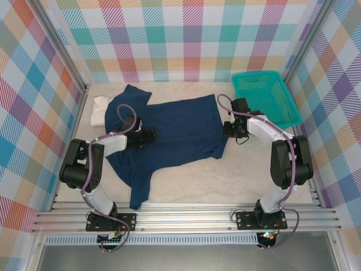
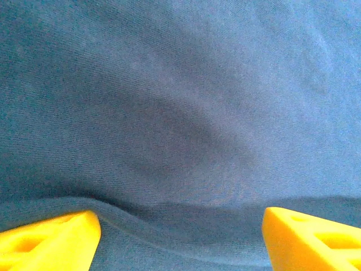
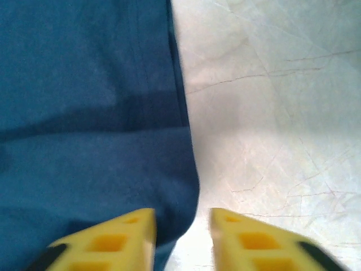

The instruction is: Fold the inside-out t-shirt

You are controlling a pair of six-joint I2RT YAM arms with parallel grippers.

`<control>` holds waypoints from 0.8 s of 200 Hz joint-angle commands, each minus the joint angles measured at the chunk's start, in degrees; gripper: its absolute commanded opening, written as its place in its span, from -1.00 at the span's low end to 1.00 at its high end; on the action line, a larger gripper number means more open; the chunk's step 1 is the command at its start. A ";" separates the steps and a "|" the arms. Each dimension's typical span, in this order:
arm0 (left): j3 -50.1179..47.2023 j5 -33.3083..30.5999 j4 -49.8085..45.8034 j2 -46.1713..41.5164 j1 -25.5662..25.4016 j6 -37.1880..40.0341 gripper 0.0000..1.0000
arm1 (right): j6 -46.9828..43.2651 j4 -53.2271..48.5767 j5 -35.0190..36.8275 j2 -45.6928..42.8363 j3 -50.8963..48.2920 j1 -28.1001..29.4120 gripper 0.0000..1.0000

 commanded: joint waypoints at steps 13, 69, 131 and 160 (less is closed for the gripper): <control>-1.30 0.51 -1.56 2.09 -0.55 1.42 0.54 | 3.92 -2.33 -1.40 -9.85 -8.93 5.17 -0.02; -1.80 0.73 -1.47 2.07 -0.63 2.03 0.54 | 9.43 2.56 -0.36 -6.74 -13.26 11.97 0.26; -3.93 -0.75 -0.58 2.70 -0.68 2.39 0.56 | 7.47 0.44 4.34 0.07 -9.44 11.03 -0.34; -4.68 -2.16 -1.03 2.57 -0.66 3.24 0.56 | 5.75 -3.12 6.07 -1.67 -9.79 7.21 -0.76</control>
